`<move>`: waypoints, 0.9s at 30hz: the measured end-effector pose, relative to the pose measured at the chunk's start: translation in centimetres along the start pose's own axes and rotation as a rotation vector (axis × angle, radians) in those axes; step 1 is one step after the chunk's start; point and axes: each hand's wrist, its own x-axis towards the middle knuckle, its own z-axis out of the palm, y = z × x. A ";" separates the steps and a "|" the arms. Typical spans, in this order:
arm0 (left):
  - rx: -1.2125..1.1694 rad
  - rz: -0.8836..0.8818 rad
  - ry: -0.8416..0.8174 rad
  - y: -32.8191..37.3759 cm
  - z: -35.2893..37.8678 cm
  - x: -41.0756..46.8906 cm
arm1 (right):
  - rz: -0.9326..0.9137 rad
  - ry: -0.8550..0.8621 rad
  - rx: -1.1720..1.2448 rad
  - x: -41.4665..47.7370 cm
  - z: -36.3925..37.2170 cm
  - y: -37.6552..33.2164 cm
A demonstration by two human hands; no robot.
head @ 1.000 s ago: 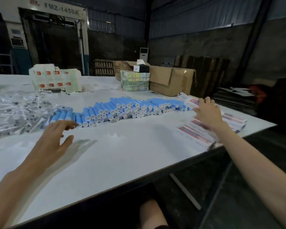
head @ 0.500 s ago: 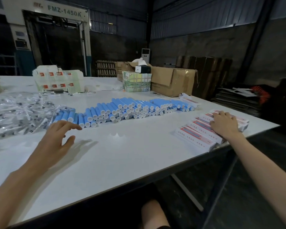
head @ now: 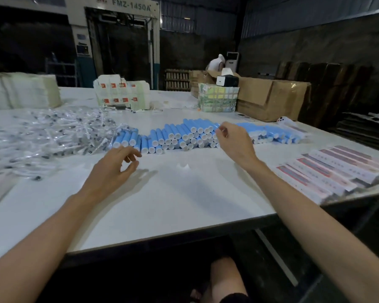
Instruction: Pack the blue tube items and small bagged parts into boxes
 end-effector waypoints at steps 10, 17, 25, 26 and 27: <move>0.203 -0.227 0.000 1.3 -0.5 -0.2 | -0.024 -0.190 0.551 -2.1 14.5 -14.4; 0.371 -0.290 -0.068 1.6 -1.4 0.3 | -0.023 -0.220 0.476 -2.6 16.6 -13.1; 0.858 -0.602 -0.044 -1.2 -11.0 -0.3 | -0.008 -0.270 0.565 -2.4 17.7 -12.6; 0.922 -0.629 -0.013 -1.4 -12.6 -0.8 | -0.002 -0.276 0.576 -2.4 17.8 -12.6; 0.977 -0.636 0.034 -1.6 -14.2 -1.2 | 0.004 -0.282 0.587 -2.4 17.9 -12.6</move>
